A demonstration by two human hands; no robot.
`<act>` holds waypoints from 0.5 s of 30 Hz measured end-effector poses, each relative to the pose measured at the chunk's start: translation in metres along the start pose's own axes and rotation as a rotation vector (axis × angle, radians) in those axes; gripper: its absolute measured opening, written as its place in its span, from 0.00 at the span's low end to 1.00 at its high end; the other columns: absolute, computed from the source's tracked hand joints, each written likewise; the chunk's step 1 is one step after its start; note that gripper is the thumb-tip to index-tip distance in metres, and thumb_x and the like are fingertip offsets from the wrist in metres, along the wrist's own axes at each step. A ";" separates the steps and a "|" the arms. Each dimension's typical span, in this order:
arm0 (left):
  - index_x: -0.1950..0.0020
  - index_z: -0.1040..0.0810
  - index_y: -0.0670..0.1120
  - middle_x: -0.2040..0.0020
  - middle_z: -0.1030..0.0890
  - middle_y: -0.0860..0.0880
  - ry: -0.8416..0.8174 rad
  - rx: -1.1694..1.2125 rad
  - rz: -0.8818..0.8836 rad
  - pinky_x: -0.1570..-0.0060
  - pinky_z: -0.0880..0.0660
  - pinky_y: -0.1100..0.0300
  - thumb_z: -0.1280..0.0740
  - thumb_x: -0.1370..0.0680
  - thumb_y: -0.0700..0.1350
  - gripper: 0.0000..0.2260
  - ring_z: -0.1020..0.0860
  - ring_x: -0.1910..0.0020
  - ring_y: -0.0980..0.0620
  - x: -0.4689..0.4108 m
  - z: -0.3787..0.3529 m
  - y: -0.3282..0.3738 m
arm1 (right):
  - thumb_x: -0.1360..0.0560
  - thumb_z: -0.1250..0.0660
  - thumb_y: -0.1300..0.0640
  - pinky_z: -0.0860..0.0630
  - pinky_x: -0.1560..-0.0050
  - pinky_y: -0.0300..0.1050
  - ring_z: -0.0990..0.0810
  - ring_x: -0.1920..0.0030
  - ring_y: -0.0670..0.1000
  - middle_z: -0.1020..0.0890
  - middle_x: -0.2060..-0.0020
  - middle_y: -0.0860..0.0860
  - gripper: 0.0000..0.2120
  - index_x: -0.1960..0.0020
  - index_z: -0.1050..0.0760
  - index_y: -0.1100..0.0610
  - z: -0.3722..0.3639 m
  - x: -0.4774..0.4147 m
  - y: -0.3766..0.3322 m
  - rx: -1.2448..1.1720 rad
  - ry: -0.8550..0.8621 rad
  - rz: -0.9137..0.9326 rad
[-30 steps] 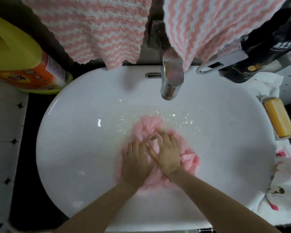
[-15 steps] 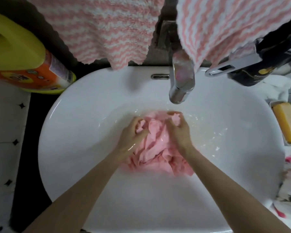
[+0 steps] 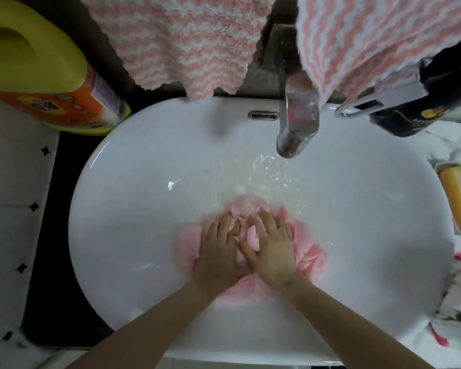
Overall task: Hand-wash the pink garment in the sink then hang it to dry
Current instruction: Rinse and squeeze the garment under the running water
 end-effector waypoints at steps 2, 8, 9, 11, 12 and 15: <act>0.44 0.21 0.38 0.46 0.21 0.40 0.090 -0.005 -0.044 0.49 0.29 0.49 0.38 0.25 0.51 0.19 0.23 0.50 0.40 -0.008 0.002 0.004 | 0.25 0.44 0.36 0.24 0.48 0.56 0.22 0.48 0.60 0.21 0.45 0.53 0.22 0.45 0.25 0.53 0.008 -0.011 0.001 0.006 0.152 -0.021; 0.54 0.20 0.41 0.63 0.20 0.45 0.074 -0.040 -0.033 0.60 0.30 0.53 0.40 0.27 0.48 0.13 0.22 0.65 0.45 -0.046 -0.001 -0.009 | 0.29 0.50 0.35 0.26 0.62 0.47 0.19 0.63 0.58 0.18 0.61 0.56 0.30 0.57 0.21 0.58 0.016 -0.053 0.003 0.046 0.127 -0.100; 0.56 0.19 0.42 0.65 0.20 0.45 -0.002 -0.043 -0.045 0.63 0.28 0.54 0.41 0.27 0.50 0.15 0.21 0.67 0.45 -0.054 -0.007 -0.013 | 0.30 0.53 0.33 0.27 0.59 0.47 0.19 0.59 0.58 0.18 0.58 0.56 0.33 0.54 0.21 0.58 0.017 -0.061 0.005 0.048 0.057 -0.137; 0.51 0.19 0.43 0.58 0.18 0.43 -0.251 0.040 0.000 0.59 0.25 0.53 0.43 0.25 0.53 0.18 0.19 0.60 0.43 -0.066 -0.016 -0.019 | 0.24 0.52 0.34 0.32 0.56 0.45 0.20 0.50 0.57 0.18 0.52 0.55 0.30 0.48 0.22 0.57 0.014 -0.074 0.011 0.147 -0.083 -0.193; 0.44 0.22 0.46 0.50 0.19 0.43 -0.338 0.082 0.050 0.51 0.26 0.52 0.44 0.23 0.54 0.18 0.20 0.50 0.42 -0.071 -0.019 -0.023 | 0.22 0.49 0.37 0.35 0.57 0.44 0.21 0.50 0.56 0.18 0.51 0.54 0.26 0.48 0.22 0.56 0.017 -0.080 0.009 0.207 -0.109 -0.183; 0.51 0.26 0.51 0.54 0.20 0.50 -0.345 0.231 0.035 0.55 0.30 0.59 0.39 0.22 0.54 0.08 0.21 0.51 0.47 -0.090 -0.004 -0.025 | 0.22 0.50 0.39 0.34 0.60 0.45 0.23 0.61 0.55 0.19 0.61 0.55 0.24 0.60 0.24 0.54 0.033 -0.088 0.007 0.093 -0.004 -0.179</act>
Point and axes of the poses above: each hand's wrist, its own x-axis away from the middle knuckle, its own z-axis out of the back of the hand, y = z × x, the point moved 8 cm from there along -x, towards the middle knuckle
